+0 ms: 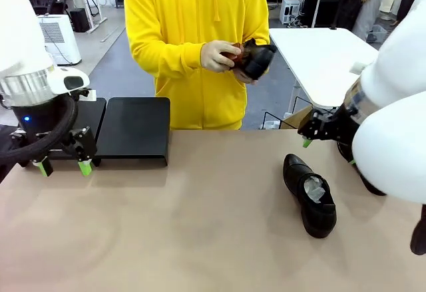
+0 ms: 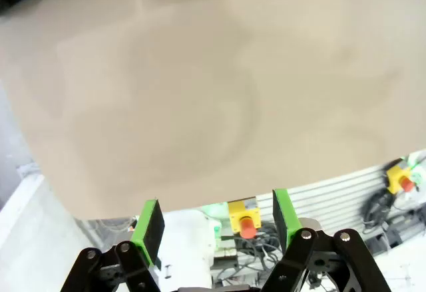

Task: Organize the shoes by placing them on the stand.
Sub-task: Pick up one Shoe and place it in the middle of the table.

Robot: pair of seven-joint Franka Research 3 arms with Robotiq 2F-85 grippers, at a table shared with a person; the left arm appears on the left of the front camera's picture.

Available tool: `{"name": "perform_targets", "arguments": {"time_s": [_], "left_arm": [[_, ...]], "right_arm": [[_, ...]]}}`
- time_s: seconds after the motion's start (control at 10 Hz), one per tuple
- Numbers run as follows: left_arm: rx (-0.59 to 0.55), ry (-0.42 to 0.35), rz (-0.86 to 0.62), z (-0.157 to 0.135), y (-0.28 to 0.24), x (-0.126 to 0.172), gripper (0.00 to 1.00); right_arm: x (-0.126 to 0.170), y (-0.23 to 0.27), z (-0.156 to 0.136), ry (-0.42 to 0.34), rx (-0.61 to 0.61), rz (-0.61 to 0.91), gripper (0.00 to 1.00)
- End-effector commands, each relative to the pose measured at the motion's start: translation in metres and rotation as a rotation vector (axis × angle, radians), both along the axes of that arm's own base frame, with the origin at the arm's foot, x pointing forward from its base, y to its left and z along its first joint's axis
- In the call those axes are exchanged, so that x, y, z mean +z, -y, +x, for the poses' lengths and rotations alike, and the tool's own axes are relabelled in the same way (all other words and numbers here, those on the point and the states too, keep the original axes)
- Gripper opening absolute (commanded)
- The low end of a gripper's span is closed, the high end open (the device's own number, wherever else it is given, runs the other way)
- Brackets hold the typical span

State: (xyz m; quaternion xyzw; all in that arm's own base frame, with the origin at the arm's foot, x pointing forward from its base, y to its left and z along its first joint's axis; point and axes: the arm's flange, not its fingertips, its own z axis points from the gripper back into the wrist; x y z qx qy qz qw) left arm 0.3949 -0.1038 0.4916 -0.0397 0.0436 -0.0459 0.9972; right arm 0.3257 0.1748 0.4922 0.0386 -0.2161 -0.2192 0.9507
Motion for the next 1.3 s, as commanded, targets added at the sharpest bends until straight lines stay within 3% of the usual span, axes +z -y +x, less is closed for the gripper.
{"name": "perform_targets", "arguments": {"time_s": [0.0, 0.1, 0.2, 0.5, 0.9, 1.2], "left_arm": [[0.038, 0.076, -0.104, 0.010, -0.007, 0.012, 0.85], [0.075, 0.066, -0.101, 0.016, -0.007, 0.008, 0.85], [0.019, 0.014, -0.040, 0.005, -0.002, 0.006, 0.85], [0.019, 0.014, -0.040, 0.005, -0.002, 0.006, 0.85], [0.019, 0.014, -0.040, 0.005, -0.002, 0.006, 0.85], [0.019, 0.014, -0.040, 0.005, -0.002, 0.006, 0.85]], "right_arm": [[-0.028, -0.011, -0.001, -0.014, 0.050, -0.056, 1.00], [-0.039, -0.015, -0.004, -0.021, 0.110, -0.046, 1.00], [-0.049, -0.013, -0.006, -0.027, 0.157, -0.043, 1.00], [-0.087, -0.012, 0.000, -0.095, 0.333, -0.012, 1.00], [-0.099, -0.016, 0.003, -0.141, 0.342, -0.070, 1.00], [-0.124, -0.019, 0.010, -0.186, 0.389, -0.100, 1.00]]}}
